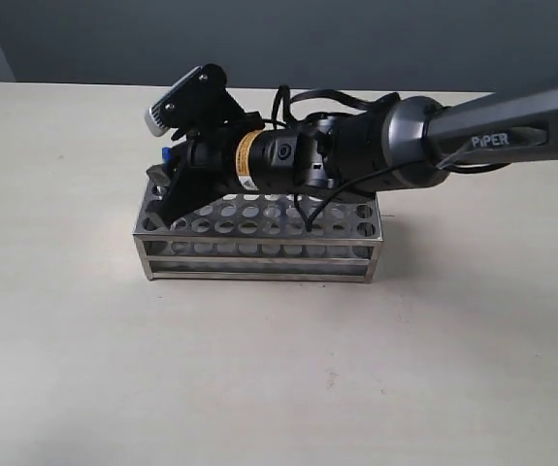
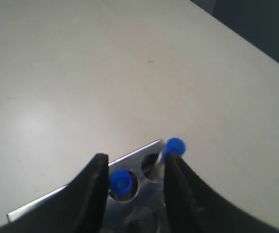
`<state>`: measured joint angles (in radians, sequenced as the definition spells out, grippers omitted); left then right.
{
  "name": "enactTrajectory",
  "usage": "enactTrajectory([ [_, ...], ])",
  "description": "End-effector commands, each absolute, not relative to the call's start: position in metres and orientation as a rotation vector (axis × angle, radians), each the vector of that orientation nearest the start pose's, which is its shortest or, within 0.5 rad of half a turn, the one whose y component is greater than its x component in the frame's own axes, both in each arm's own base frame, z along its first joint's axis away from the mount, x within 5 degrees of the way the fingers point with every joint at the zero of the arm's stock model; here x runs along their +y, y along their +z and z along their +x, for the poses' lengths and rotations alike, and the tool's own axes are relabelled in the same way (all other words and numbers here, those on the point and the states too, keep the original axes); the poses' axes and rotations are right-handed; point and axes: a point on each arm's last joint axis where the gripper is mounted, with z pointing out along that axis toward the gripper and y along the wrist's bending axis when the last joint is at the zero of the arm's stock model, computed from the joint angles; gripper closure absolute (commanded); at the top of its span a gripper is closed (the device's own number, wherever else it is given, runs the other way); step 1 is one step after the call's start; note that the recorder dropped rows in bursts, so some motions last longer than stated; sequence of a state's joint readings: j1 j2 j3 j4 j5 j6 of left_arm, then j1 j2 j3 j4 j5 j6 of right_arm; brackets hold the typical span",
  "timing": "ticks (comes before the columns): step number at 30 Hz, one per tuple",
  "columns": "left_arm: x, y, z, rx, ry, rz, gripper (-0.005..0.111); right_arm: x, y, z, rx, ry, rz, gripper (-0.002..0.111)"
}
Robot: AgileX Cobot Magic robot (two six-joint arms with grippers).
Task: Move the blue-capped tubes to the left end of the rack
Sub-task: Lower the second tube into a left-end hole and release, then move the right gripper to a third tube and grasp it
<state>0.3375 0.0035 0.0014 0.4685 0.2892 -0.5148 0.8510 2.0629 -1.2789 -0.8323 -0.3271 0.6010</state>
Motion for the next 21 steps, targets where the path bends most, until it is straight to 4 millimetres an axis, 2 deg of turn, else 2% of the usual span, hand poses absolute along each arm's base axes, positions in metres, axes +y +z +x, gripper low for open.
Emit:
enactTrajectory([
  [1, 0.029, 0.190, 0.047, 1.696, 0.313, -0.445, 0.106, 0.339, 0.220, 0.286, 1.703, 0.564, -1.099, 0.070],
  [3, 0.029, 0.190, 0.047, 1.696, 0.313, -0.445, 0.106, 0.323, 0.247, 0.290, 1.678, 0.525, -1.050, 0.070],
  [5, 0.029, 0.190, 0.047, 1.696, 0.313, -0.445, 0.106, 0.306, 0.262, 0.295, 1.668, 0.503, -1.003, 0.070],
  [8, 0.029, 0.190, 0.047, 1.696, 0.313, -0.445, 0.106, 0.281, 0.270, 0.298, 1.669, 0.512, -0.940, 0.070],
  [10, 0.029, 0.190, 0.047, 1.696, 0.313, -0.445, 0.106, 0.267, 0.262, 0.298, 1.695, 0.529, -0.914, 0.070],
  [13, 0.029, 0.190, 0.047, 1.696, 0.313, -0.445, 0.106, 0.256, 0.239, 0.292, 1.726, 0.578, -0.923, 0.070],
  [17, 0.029, 0.190, 0.047, 1.696, 0.313, -0.445, 0.106, 0.252, 0.207, 0.282, 1.779, 0.633, -0.952, 0.070],
  [21, 0.029, 0.190, 0.047, 1.696, 0.313, -0.445, 0.106, 0.254, 0.185, 0.284, 1.825, 0.641, -0.962, 0.070],
])
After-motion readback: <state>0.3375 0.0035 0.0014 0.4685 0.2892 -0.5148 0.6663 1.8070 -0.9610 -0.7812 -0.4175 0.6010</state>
